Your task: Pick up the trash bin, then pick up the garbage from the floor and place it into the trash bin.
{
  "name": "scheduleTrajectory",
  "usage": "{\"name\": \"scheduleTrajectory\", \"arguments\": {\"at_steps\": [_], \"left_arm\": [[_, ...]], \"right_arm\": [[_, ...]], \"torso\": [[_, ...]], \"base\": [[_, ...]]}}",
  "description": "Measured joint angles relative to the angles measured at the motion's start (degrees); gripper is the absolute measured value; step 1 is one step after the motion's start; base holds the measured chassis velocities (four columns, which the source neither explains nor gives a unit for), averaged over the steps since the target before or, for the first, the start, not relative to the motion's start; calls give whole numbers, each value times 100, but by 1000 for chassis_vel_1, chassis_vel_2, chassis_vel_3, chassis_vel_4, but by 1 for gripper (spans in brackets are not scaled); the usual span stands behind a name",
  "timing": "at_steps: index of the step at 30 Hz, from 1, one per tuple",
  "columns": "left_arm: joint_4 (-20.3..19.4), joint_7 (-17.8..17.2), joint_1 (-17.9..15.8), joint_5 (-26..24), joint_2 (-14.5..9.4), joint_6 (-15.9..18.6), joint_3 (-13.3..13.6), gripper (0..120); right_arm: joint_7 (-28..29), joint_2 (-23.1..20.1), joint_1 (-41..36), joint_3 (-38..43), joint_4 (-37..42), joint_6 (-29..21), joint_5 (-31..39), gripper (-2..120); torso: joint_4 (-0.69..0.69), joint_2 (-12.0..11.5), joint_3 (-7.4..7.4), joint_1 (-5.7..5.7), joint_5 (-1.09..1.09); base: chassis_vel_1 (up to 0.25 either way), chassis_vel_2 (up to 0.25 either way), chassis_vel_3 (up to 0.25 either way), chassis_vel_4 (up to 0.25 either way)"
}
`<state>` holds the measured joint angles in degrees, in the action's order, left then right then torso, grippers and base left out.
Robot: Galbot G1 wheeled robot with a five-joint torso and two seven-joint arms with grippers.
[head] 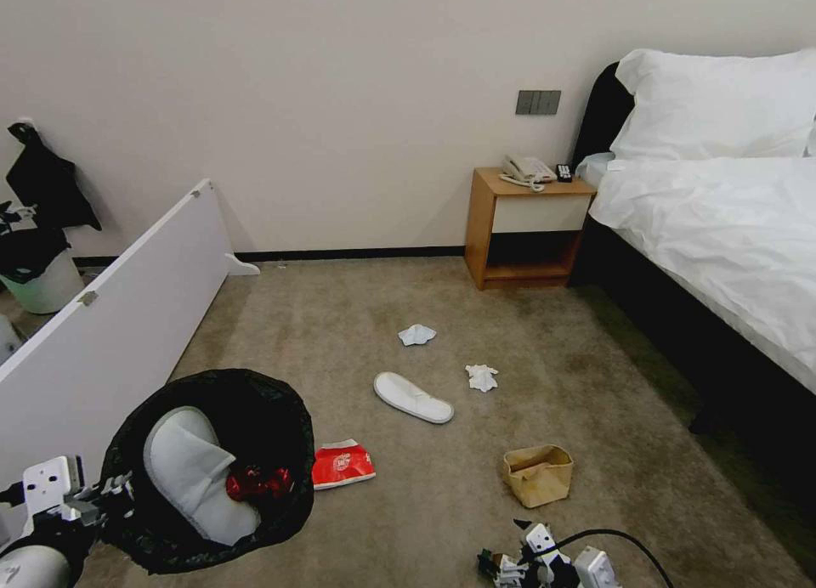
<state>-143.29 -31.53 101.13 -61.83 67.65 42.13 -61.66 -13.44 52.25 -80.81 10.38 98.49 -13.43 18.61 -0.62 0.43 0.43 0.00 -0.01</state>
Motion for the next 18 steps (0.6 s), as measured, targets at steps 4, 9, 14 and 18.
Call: {"name": "scheduleTrajectory", "arguments": {"at_steps": [4,9,14,18], "left_arm": [[0,-9,-19,-2,15,0,14,3],[0,-11,-35,1,15,0,41,3],[0,-12,-65,-4,-18,0,40,3],[1,-12,-80,-17,-44,0,35,3]], "right_arm": [[55,-75,51,-120,-178,-219,-53,100],[54,-111,60,-135,-431,-278,-155,100],[43,-116,143,-194,-604,-279,-168,100],[36,-97,224,-296,-716,-278,-168,100]], "torso": [[-1,0,0,0,0],[-1,0,0,0,1],[-1,0,0,0,1],[-1,0,0,0,0]], "base": [[0,0,0,0],[0,0,0,0],[0,0,0,0],[0,0,0,0]]}}
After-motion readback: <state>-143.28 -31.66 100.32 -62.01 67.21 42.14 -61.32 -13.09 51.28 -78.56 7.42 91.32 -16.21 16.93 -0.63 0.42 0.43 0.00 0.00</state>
